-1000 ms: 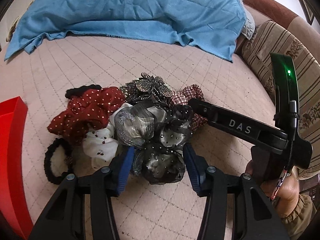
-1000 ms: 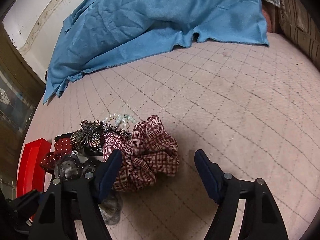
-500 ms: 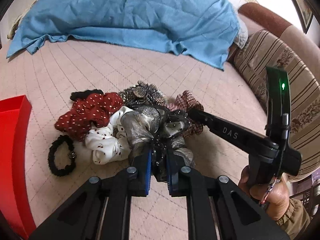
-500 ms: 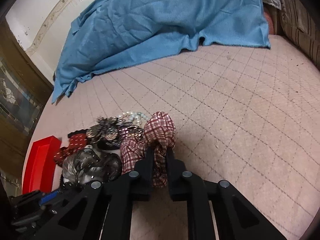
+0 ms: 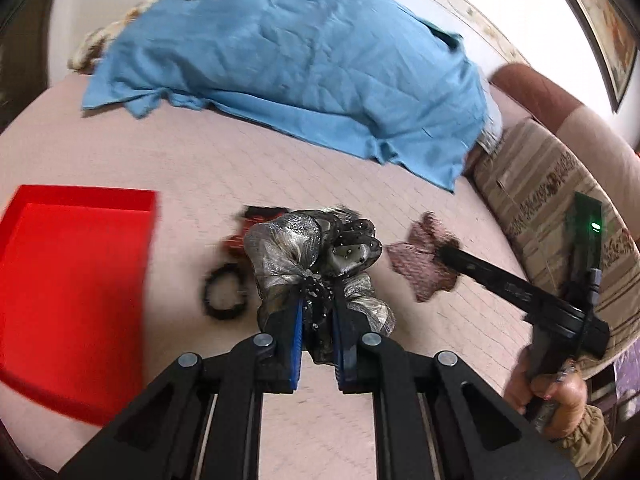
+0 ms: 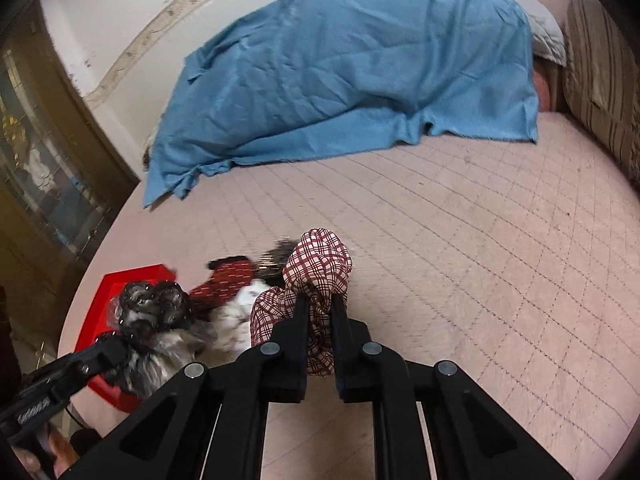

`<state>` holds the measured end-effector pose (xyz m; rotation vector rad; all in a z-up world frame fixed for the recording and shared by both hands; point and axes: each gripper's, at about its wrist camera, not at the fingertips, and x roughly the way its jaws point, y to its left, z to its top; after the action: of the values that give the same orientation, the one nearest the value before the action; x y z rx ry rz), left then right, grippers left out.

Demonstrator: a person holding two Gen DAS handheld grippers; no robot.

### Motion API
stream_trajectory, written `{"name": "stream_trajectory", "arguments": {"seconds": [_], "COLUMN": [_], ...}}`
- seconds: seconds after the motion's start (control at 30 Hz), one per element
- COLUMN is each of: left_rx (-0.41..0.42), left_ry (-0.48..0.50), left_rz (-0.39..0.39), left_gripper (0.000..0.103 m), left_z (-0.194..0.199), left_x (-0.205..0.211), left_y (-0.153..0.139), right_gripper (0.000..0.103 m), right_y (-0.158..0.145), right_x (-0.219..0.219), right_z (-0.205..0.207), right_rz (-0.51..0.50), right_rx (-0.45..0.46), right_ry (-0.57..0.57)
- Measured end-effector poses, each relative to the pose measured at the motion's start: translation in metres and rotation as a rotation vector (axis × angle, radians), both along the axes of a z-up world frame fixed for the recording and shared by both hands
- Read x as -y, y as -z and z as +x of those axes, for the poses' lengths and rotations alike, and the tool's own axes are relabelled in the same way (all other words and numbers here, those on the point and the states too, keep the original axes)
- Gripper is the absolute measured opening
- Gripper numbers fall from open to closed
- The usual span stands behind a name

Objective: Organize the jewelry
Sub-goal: 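Carry both scrunchies to the red tray and open both tools to drop them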

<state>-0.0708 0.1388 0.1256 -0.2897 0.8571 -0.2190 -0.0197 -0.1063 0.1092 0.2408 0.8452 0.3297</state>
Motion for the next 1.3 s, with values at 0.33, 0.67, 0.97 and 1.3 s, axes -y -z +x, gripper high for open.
{"name": "stream_trajectory", "arguments": {"seconds": [0.33, 0.67, 0.97, 1.3], "left_rx": [-0.016, -0.091, -0.154, -0.119], "left_ry": [-0.213, -0.345, -0.402, -0.432], "left_rz": [0.075, 0.124, 0.116, 0.075], "left_gripper": [0.012, 0.012, 0.012, 0.025], "left_z": [-0.004, 0.030, 0.065, 0.055], "left_x": [-0.125, -0.220, -0.265, -0.279], "left_y": [0.001, 0.027, 0.054, 0.047], "right_gripper": [0.011, 0.011, 0.012, 0.022], "right_y": [-0.033, -0.012, 0.032, 0.054], "right_x": [-0.102, -0.241, -0.306, -0.340], "right_z": [-0.009, 0.021, 0.055, 0.069], "right_rz": [-0.048, -0.096, -0.083, -0.110], "right_rx": [0.026, -0.024, -0.120, -0.150], "right_ry": [-0.212, -0.405, -0.434, -0.448]}}
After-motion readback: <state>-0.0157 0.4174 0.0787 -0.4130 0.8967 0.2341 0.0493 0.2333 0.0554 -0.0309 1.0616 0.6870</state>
